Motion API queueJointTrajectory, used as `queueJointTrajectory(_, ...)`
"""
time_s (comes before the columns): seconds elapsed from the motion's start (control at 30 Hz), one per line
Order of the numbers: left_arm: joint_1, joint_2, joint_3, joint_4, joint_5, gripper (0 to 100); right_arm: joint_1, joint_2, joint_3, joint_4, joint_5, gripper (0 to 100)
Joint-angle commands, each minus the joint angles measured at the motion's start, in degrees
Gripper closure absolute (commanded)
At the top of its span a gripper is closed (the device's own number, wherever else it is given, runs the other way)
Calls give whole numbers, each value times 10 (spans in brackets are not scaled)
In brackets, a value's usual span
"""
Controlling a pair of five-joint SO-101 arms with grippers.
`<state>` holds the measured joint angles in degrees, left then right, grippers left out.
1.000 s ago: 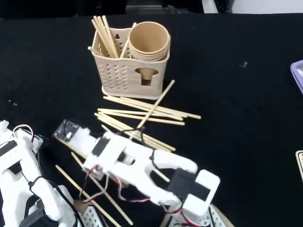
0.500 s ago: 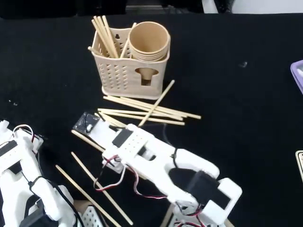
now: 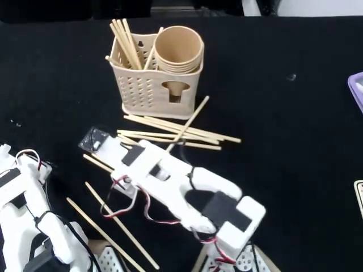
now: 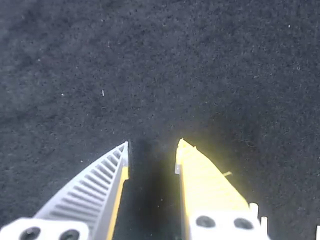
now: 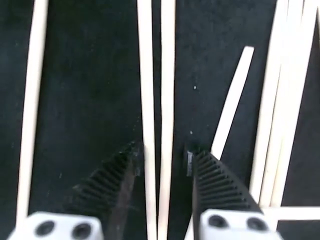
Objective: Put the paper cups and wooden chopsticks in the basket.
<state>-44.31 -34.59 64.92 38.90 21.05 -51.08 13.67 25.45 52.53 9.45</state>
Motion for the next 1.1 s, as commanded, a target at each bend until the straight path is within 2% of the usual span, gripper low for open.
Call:
queueJointTrajectory(0.0, -6, -7, -21, -8, 2, 841, -14, 21, -46, 16, 7, 879)
queueJointTrajectory(0.17, -6, -7, -22, -8, 2, 841, -40, 20, -44, 19, 9, 982)
queueJointTrajectory(0.33, -6, -7, -21, -8, 1, 841, -19, -19, -10, 16, 5, 988)
queueJointTrajectory(0.7, -5, -7, -22, -8, 1, 841, 65, -377, 65, 61, 5, 988)
queueJointTrajectory(0.93, -5, -7, -22, -8, 1, 841, 108, -524, 62, 54, 5, 988)
queueJointTrajectory(1.0, -5, -7, -22, -8, 1, 841, 128, -556, 39, 36, 4, 988)
queueJointTrajectory(1.07, -4, -7, -22, -8, 1, 841, 149, -577, 15, -33, -14, 988)
